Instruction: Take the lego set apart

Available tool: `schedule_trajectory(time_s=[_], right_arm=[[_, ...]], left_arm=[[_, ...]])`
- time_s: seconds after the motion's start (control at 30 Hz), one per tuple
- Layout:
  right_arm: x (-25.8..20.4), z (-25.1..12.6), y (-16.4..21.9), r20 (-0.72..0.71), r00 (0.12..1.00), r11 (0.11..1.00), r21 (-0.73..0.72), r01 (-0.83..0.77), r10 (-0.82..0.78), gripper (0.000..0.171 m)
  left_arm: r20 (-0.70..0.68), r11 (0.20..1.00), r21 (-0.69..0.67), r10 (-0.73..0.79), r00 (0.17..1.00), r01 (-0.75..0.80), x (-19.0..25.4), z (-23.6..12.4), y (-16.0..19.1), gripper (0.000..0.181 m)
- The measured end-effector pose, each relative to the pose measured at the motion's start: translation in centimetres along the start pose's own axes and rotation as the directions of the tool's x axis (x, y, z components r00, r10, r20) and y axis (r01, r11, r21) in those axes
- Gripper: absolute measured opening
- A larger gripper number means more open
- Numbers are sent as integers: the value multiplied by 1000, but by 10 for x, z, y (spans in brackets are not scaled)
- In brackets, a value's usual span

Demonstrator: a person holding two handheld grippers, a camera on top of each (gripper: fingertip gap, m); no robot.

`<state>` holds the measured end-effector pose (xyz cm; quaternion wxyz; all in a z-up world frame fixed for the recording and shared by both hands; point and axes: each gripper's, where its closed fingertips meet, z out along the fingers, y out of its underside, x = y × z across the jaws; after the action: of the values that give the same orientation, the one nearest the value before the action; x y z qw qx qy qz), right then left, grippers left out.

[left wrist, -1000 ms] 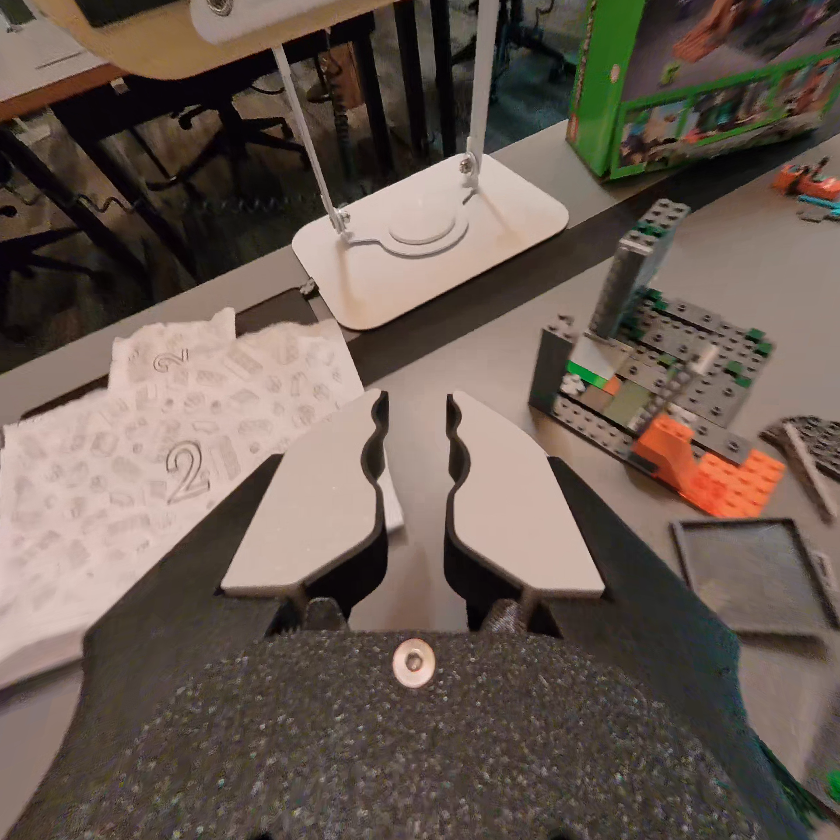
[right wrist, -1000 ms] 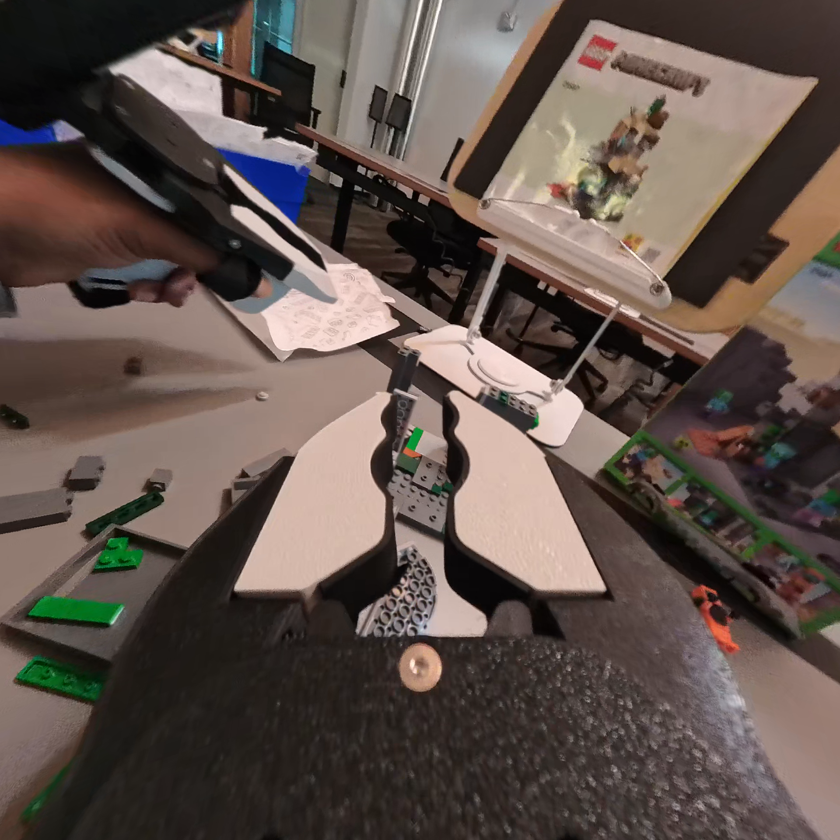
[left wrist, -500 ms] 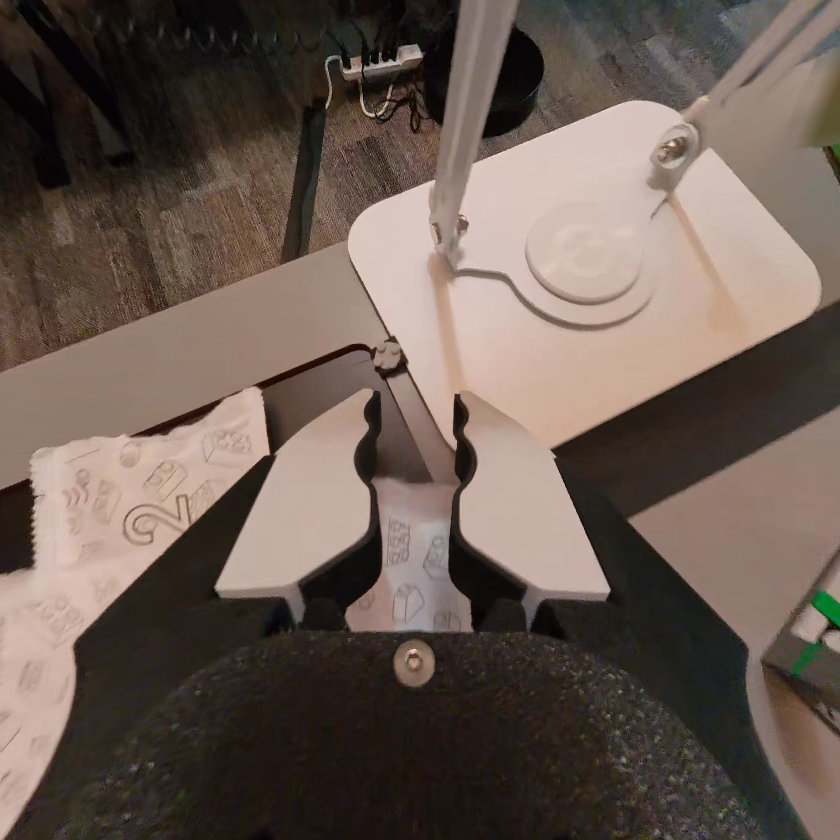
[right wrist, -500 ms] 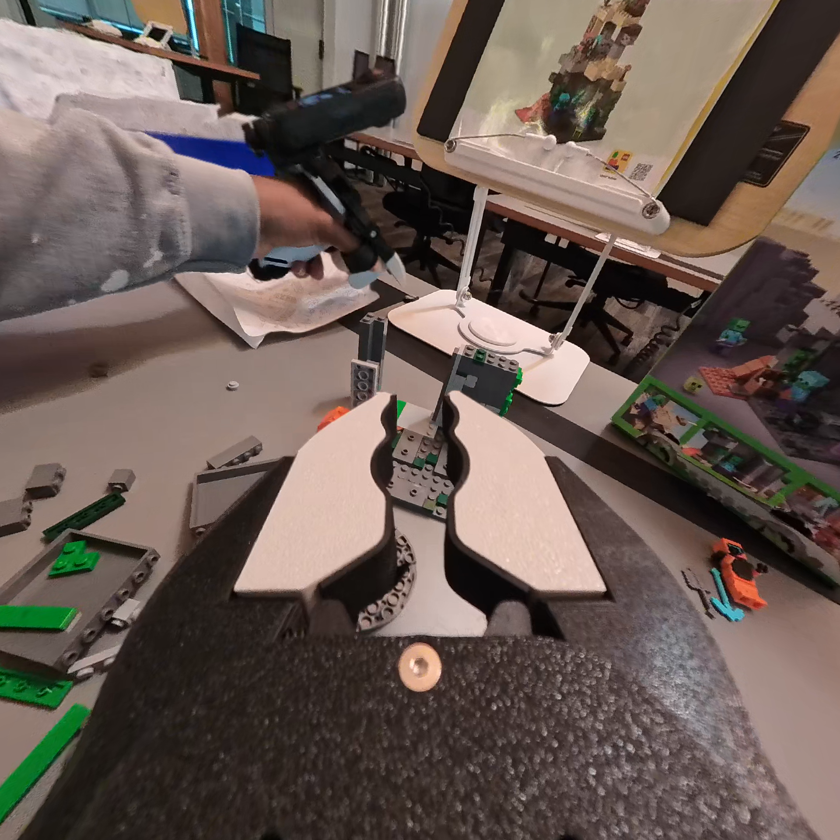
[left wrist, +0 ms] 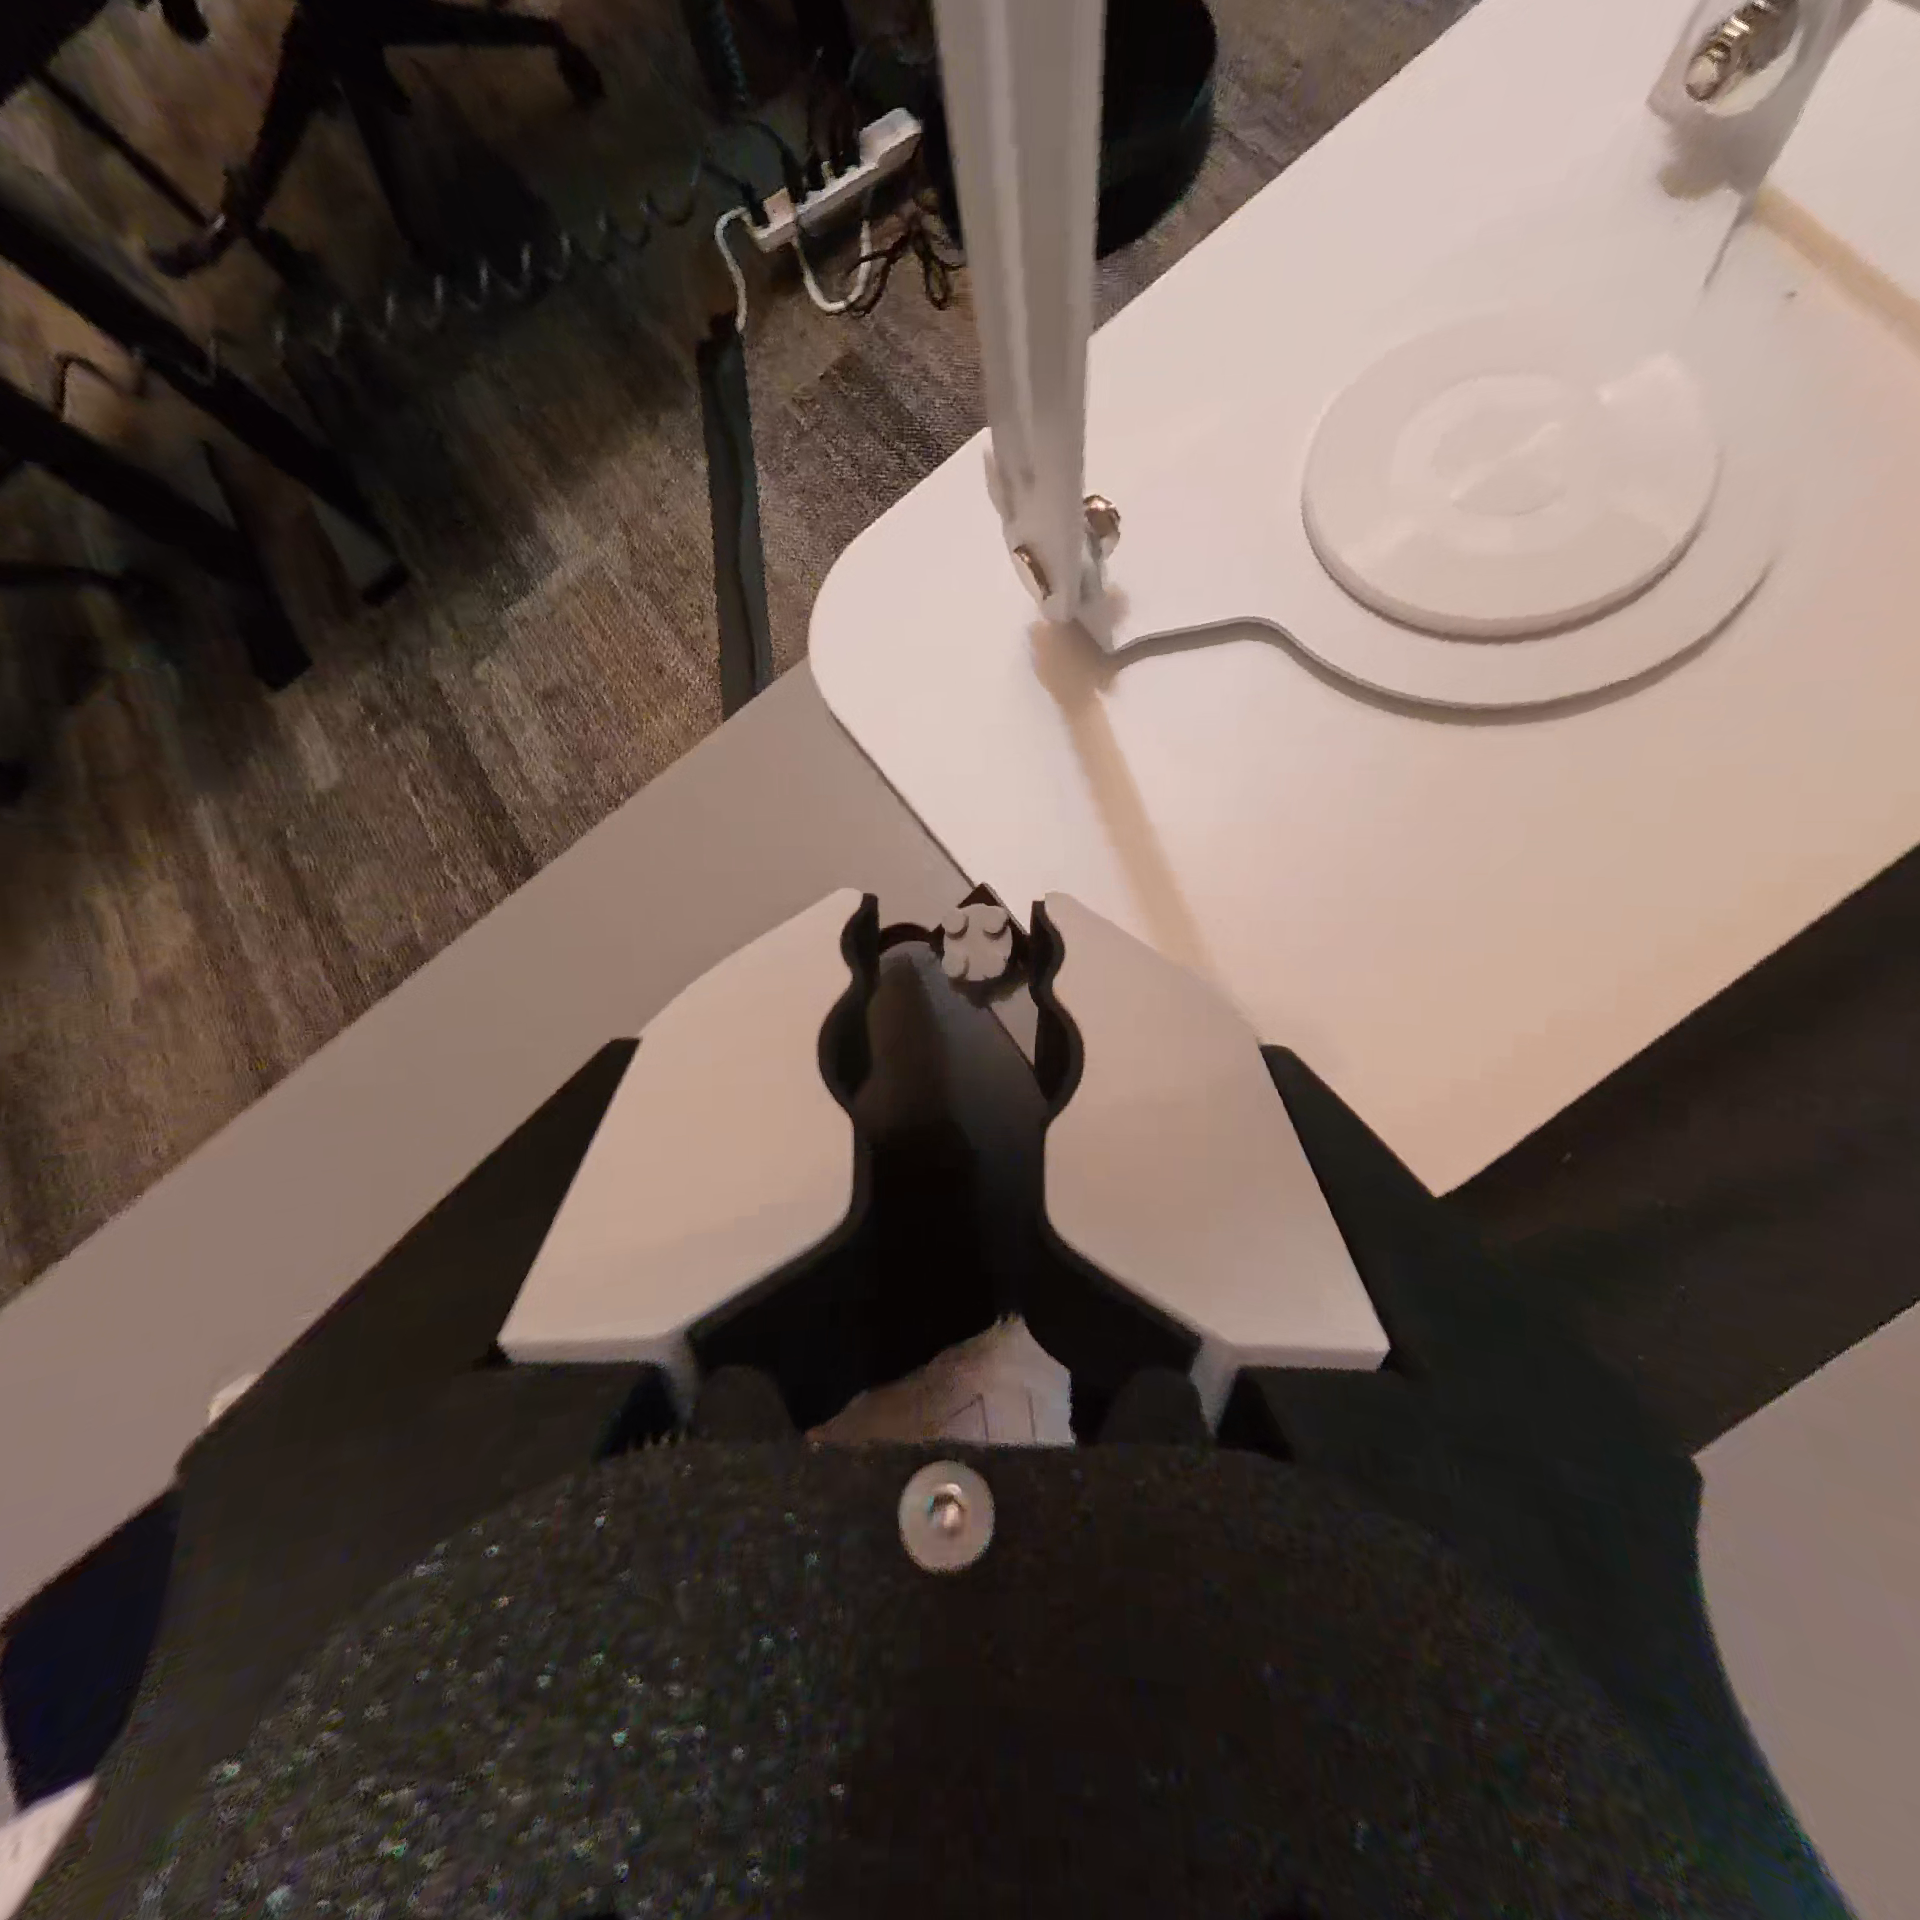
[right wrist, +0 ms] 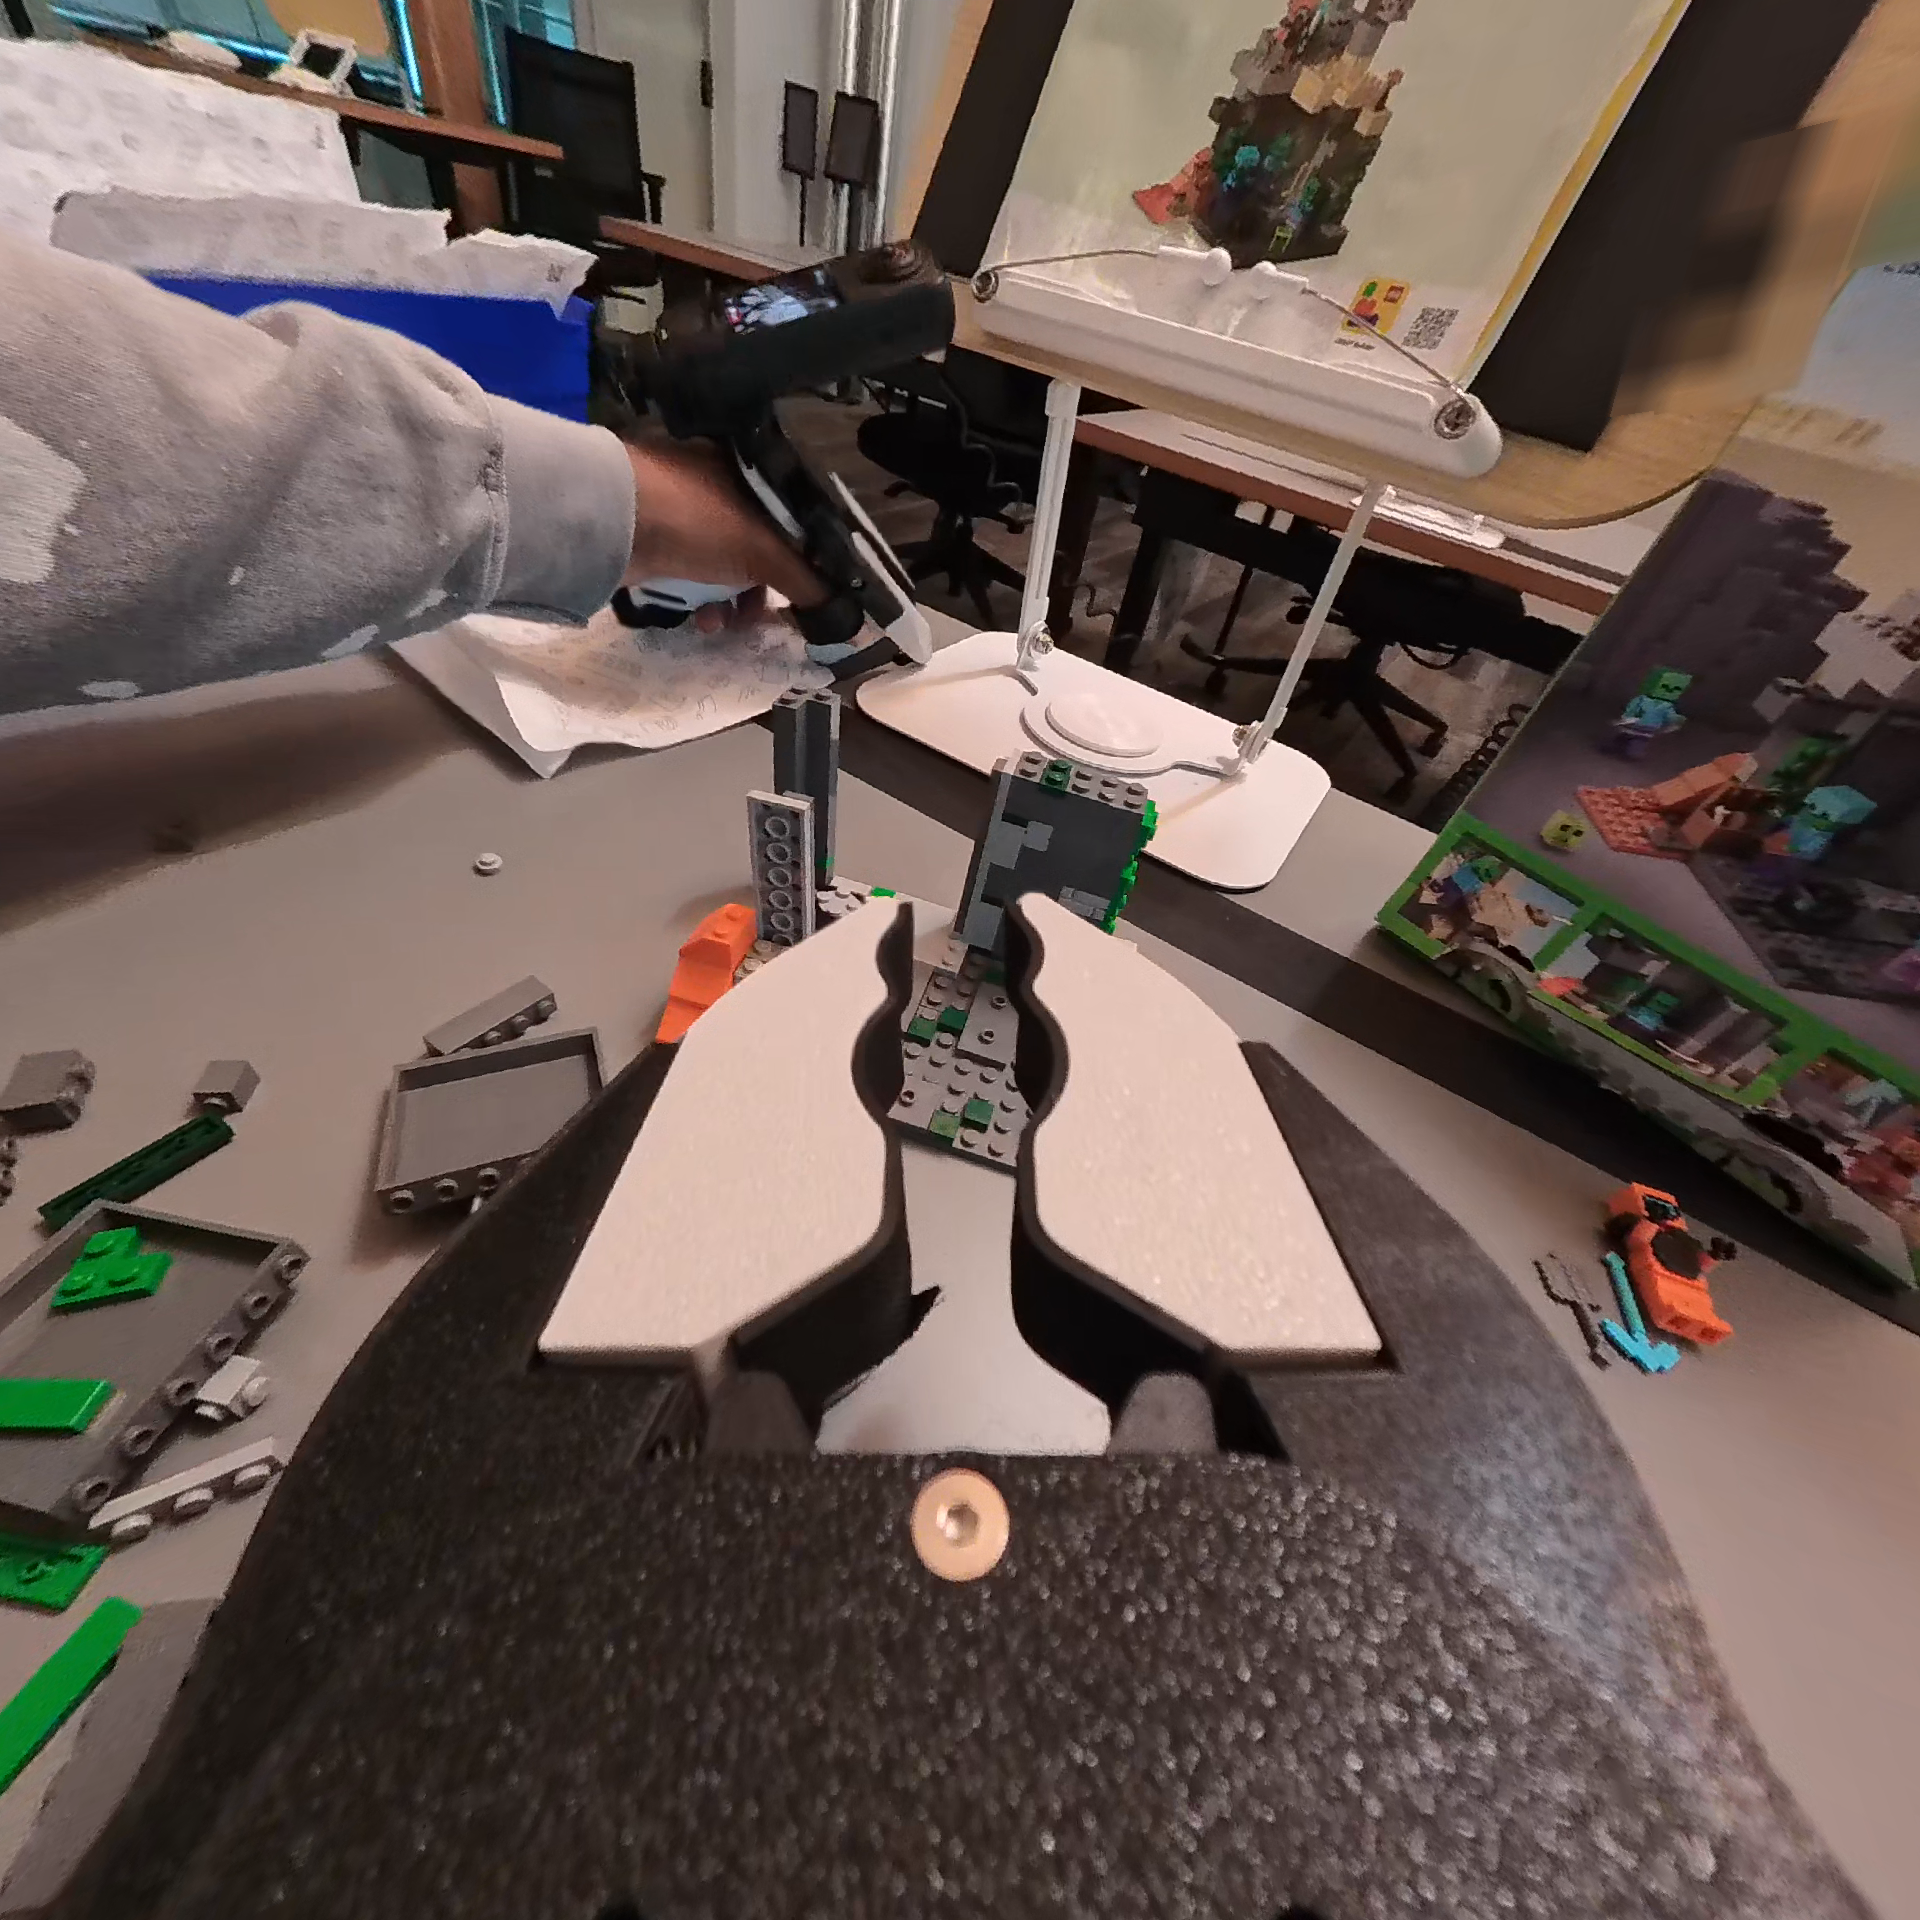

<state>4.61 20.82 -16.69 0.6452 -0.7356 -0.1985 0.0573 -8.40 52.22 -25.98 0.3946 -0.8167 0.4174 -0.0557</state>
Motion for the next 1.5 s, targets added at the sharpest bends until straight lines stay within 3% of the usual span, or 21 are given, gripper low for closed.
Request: schedule_trajectory(time_s=[0.27, 0.53, 0.57, 0.63, 0.9, 1.07, 1.27, 1.5], right_arm=[[-1, 2, 4, 5, 1000, 1000, -14, 4, -4, 16], [0, 2, 8, 3, 1000, 999, -29, 15, -15, 15], [0, 2, 8, 0, 1000, 999, -29, 17, -17, 15], [1, 1, 9, -1, 1000, 999, -30, 13, -13, 15], [-2, 3, 11, 9, 1000, 999, -37, 14, -14, 14], [-4, 4, 11, 13, 1000, 999, -41, 18, -17, 14], [-4, 5, 14, 16, 1000, 999, -49, 21, -20, 13], [-12, 9, 17, 36, 999, 997, -62, 37, -35, 13]], left_arm=[[-97, 988, -20, 151, 984, -153, -3, 3, -2, 30], [-150, 993, 6, 114, 982, -115, 6, 4, -1, 9], [-118, 992, 0, 122, 985, -123, 2, 4, 0, 0], [-81, 986, -19, 162, 983, -164, -1, 5, 7, 0], [-87, 991, 26, 129, 988, -128, -8, -16, 7, 0], [-59, 998, 56, 18, 998, -15, -34, -33, 5, 0], [-70, 988, 72, -130, 989, 135, -62, -44, 6, 20], [-93, 995, -51, -93, 991, 88, -70, -18, 14, 37]])
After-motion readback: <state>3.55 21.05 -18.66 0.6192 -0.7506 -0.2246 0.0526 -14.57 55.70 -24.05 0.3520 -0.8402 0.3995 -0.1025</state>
